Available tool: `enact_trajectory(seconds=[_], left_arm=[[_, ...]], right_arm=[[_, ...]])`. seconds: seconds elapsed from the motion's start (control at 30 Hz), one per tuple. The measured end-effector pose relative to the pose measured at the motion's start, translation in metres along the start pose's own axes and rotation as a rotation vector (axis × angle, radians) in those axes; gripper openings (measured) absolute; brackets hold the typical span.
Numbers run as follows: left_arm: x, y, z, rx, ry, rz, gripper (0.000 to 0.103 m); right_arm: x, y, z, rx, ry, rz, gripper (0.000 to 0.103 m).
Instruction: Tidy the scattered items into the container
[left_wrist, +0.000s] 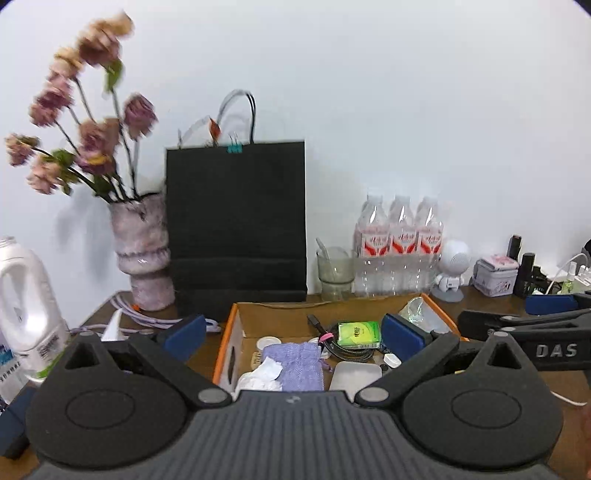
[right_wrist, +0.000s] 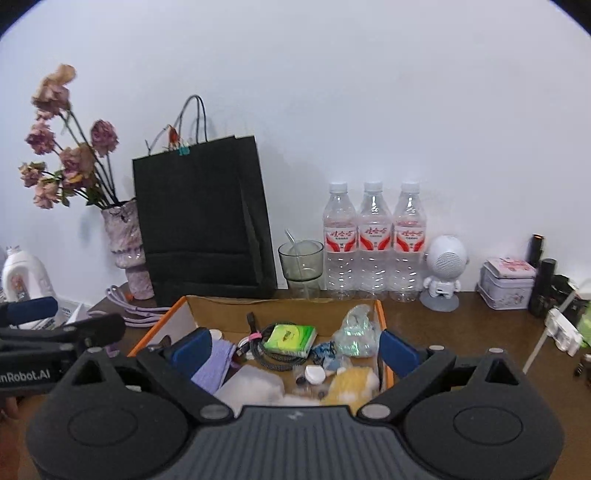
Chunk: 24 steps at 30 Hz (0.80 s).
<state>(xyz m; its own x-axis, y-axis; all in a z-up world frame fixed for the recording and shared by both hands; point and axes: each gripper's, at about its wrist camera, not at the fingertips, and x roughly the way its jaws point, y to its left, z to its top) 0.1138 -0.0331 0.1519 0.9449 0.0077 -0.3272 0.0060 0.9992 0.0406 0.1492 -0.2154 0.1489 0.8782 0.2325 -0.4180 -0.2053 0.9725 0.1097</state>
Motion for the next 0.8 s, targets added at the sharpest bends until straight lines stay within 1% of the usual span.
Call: enact_trajectory(seconds=[0.03,0.1,0.2,0.27,0.33,0.43,0.5,0.57,0.63,0.73,0.8], left_arm=[[-0.008,0.0,-0.008,0.0,0.003,0.007,0.103],[-0.028,0.0,-0.026,-0.002,0.008,0.001,0.103],[-0.065,-0.001,-0.056,0.0,-0.003,0.006,0.103],[-0.091,-0.001,-0.076,0.005,0.004,0.014,0.103],[-0.122,0.001,-0.1,-0.009,0.015,0.035,0.103],[-0.169,0.008,-0.142,-0.054,0.007,0.039,0.103],[-0.19,0.007,-0.166,-0.052,0.013,0.048,0.103],[-0.204,0.006,-0.183,-0.035,0.031,0.069,0.103],[-0.213,0.005,-0.193,-0.022,0.029,0.07,0.103],[-0.207,0.008,-0.197,-0.027,0.048,0.067,0.103],[-0.194,0.01,-0.195,-0.04,0.071,0.057,0.103]], right_arm=[[-0.011,0.0,-0.008,-0.002,-0.01,0.002,0.103],[-0.029,0.002,-0.025,-0.007,-0.026,-0.007,0.103],[-0.06,0.006,-0.057,-0.024,-0.027,-0.048,0.103],[-0.083,0.008,-0.078,-0.03,-0.025,-0.061,0.103],[-0.11,0.013,-0.105,-0.031,-0.025,-0.058,0.103],[-0.146,0.023,-0.146,-0.022,-0.01,-0.064,0.103],[-0.169,0.028,-0.175,-0.022,-0.004,-0.056,0.103],[-0.188,0.034,-0.199,-0.051,-0.015,-0.057,0.103],[-0.204,0.039,-0.218,-0.07,-0.038,-0.069,0.103],[-0.213,0.043,-0.231,-0.089,-0.055,-0.041,0.103],[-0.207,0.046,-0.231,-0.096,-0.04,-0.039,0.103]])
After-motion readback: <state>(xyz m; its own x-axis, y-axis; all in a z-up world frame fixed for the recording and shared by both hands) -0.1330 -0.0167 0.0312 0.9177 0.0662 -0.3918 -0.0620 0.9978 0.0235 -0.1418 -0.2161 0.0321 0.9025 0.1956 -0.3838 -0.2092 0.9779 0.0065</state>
